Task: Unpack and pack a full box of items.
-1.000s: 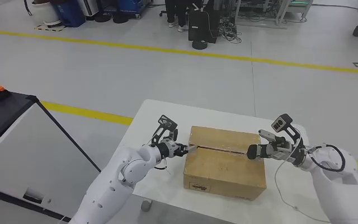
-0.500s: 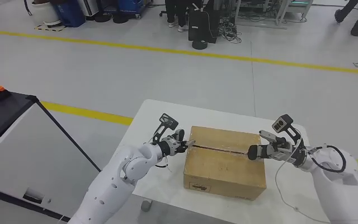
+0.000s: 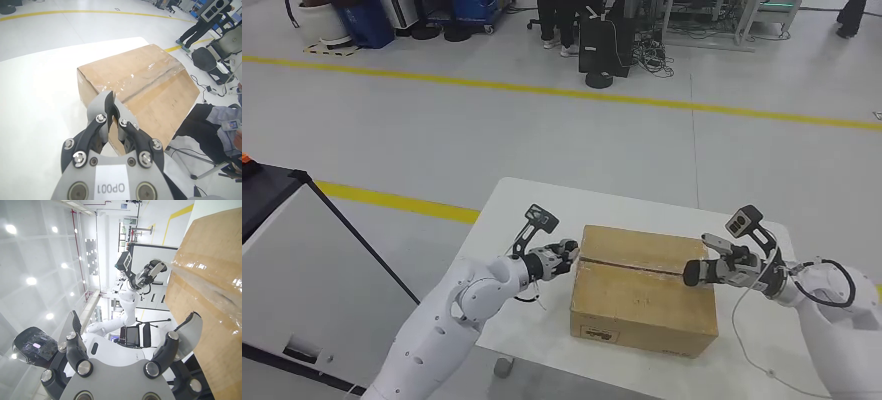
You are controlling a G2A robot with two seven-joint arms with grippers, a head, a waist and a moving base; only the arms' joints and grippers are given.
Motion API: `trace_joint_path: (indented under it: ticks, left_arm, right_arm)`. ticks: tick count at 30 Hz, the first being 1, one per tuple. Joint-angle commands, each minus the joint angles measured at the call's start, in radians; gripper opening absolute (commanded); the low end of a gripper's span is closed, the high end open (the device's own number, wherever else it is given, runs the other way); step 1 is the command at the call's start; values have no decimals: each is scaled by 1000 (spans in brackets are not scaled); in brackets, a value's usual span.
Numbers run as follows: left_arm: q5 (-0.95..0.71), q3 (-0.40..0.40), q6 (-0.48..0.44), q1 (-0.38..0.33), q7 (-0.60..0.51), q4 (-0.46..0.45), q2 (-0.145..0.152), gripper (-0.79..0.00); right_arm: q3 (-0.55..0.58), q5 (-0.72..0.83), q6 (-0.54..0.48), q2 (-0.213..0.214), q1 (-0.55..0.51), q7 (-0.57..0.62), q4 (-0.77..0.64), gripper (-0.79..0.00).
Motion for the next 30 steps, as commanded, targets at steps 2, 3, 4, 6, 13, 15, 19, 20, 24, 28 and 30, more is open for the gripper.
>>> trace_joint_path:
  ticks: [2, 3, 4, 6, 13, 15, 19, 20, 24, 28, 30]
  left_arm:
    - [11, -7, 26, 2, -37, -33, 3, -785]
    - [-8, -10, 41, 7, -45, -43, 3, -785]
    - [-28, -13, 51, 9, -62, -55, 3, -785]
    - [-45, -17, 68, 9, -105, -71, 5, -785]
    - [26, -25, 181, -18, -211, -69, 10, -785]
    - [26, -19, 206, -23, -214, -67, 8, -785]
    - [11, -4, 233, -44, -251, -43, 4, -785]
    - [6, 1, 242, -51, -259, -33, 3, -785]
    - [11, 33, 269, -81, -293, 6, -4, -785]
    - [23, 56, 328, -107, -291, 37, -12, -785]
    - [18, 63, 346, -116, -289, 41, -16, -785]
  right_arm:
    - [-5, -3, 1, 0, 1, 1, 2, 0]
    - [-6, -5, 1, 0, 2, 0, 4, 0]
    - [-8, -7, 1, 0, 2, 1, 5, 0]
    - [-11, -9, 0, 0, 4, 3, 7, 0]
    - [-15, -13, -5, 0, 8, -3, 17, 0]
    - [-16, -11, -4, 0, 8, -6, 19, 0]
    - [-18, -14, -7, 1, 8, -3, 24, 0]
    - [-19, -14, -6, 1, 9, -4, 26, 0]
    - [-21, -16, -10, 1, 12, -2, 34, 0]
    - [-20, -16, -15, 1, 12, 3, 41, 0]
    - [-21, -18, -14, 2, 12, 5, 43, 0]
